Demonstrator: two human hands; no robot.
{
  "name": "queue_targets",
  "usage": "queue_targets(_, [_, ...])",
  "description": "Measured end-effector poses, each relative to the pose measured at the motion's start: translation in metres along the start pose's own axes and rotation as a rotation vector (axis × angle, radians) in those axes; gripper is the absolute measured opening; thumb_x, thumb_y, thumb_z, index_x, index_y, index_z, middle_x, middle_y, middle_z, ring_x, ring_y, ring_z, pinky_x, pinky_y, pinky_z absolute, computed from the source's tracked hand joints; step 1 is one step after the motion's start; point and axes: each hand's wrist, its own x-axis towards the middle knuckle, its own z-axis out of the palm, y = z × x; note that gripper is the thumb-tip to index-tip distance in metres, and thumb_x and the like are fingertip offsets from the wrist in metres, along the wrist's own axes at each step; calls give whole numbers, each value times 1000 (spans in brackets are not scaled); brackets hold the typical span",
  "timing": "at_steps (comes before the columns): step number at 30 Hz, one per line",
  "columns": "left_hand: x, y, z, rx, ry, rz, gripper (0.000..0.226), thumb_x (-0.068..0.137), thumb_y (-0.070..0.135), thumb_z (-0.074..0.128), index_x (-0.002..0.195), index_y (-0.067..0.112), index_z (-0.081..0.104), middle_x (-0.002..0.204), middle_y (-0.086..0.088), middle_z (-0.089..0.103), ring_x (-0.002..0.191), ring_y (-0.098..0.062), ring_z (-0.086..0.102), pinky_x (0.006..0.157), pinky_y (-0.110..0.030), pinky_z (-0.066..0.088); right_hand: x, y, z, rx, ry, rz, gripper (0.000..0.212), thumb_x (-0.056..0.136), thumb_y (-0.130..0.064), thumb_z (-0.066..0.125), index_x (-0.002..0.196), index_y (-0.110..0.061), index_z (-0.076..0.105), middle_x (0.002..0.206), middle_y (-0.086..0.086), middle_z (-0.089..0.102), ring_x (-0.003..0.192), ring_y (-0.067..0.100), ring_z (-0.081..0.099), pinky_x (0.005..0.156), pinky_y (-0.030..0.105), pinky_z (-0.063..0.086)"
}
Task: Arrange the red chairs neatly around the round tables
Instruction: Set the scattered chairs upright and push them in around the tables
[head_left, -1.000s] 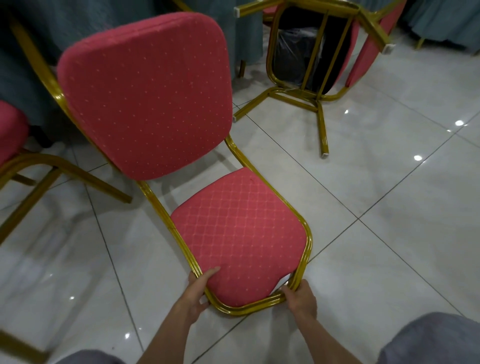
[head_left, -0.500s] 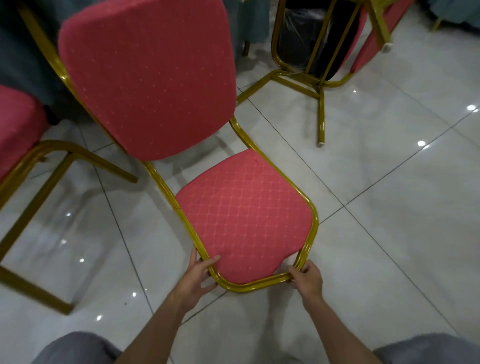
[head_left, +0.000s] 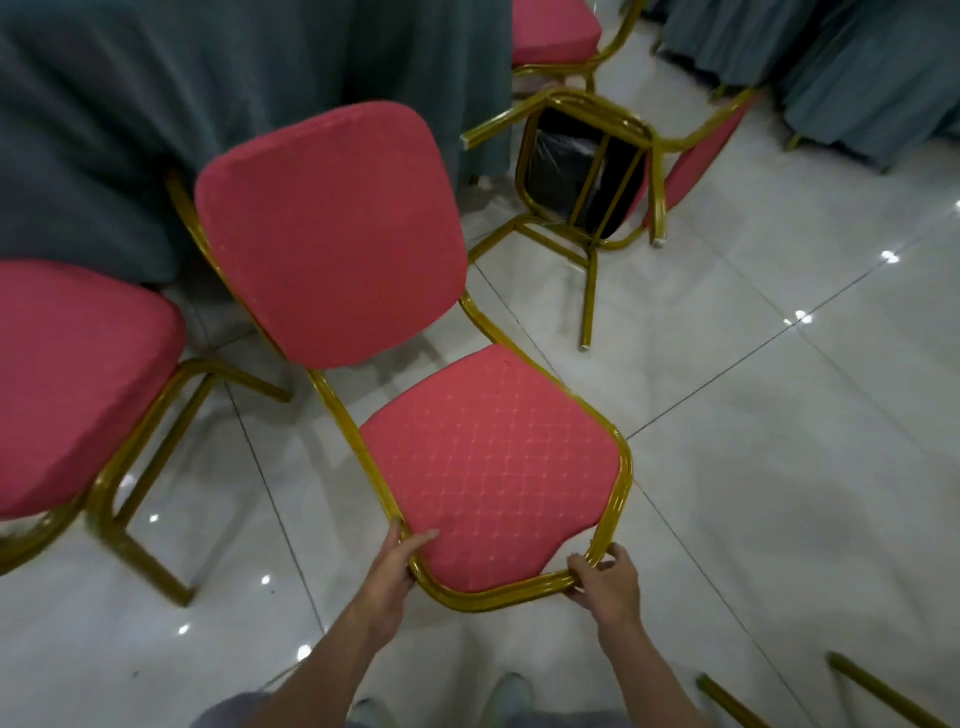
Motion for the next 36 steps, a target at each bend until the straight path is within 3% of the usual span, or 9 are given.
queue_targets(6, [-85,51,23,-96,32,-33,44,93,35,68,136,31,61,128,10,72,120,-18,65,96,-35,50,-85,-73,-36,-2,63,-11,24,87,-2,75,99,-12,57,96,18,65,89,34,71,71,47,65])
queue_targets(12, [-167,108,39,-108,17,-77,26,94,23,66,121,24,68,107,3,78,109,-21,67,82,-35,52,-160,-116,-52,-94,92,25,32,85,-11,78,111,-4,60,96,16,69,82,28,73,64,37,65])
queue_targets(15, [-202,136,30,-37,-38,-134,27,93,26,69,120,25,64,112,3,73,107,-20,65,84,-35,51,-202,-135,-55,-113,82,27,31,86,-13,78,109,-5,59,94,15,71,79,28,74,57,30,61])
queue_targets(18, [-223,153,18,190,-114,-149,57,82,33,78,135,21,60,134,3,63,125,-21,58,100,-33,46,-235,-151,-51,-67,41,38,32,85,-10,80,107,-5,57,95,18,70,82,30,73,58,33,62])
queue_targets(22, [-258,174,11,701,-178,-113,87,64,42,68,148,37,46,164,-6,28,148,-27,29,122,-39,30,-283,-180,-38,57,-29,41,42,81,-10,86,107,-1,55,103,22,69,87,32,73,60,38,63])
queue_targets(24, [-268,182,13,979,-190,-57,97,65,45,65,156,44,32,172,-4,3,158,-30,2,127,-47,13,-304,-197,-26,113,-58,20,46,80,-9,87,110,-1,54,105,21,69,89,32,73,59,37,63])
queue_targets(26, [-277,193,15,1208,-176,37,98,75,42,67,159,47,17,173,0,-4,158,-30,-8,127,-51,1,-322,-214,-12,179,-68,15,49,81,-8,86,114,-2,52,107,19,68,92,33,73,58,36,63])
queue_targets(31, [-283,237,-7,1388,-62,241,85,86,32,63,160,39,22,169,0,21,155,-28,19,126,-45,18,-350,-251,14,278,-208,-1,50,86,-14,83,123,-3,51,115,23,70,96,38,74,64,42,64])
queue_targets(36, [-272,278,-13,1436,-42,294,75,88,25,58,158,33,32,158,-2,40,143,-27,39,118,-41,36,-355,-289,22,281,-328,-47,43,91,-24,79,123,-7,55,113,17,73,96,33,75,71,41,64])
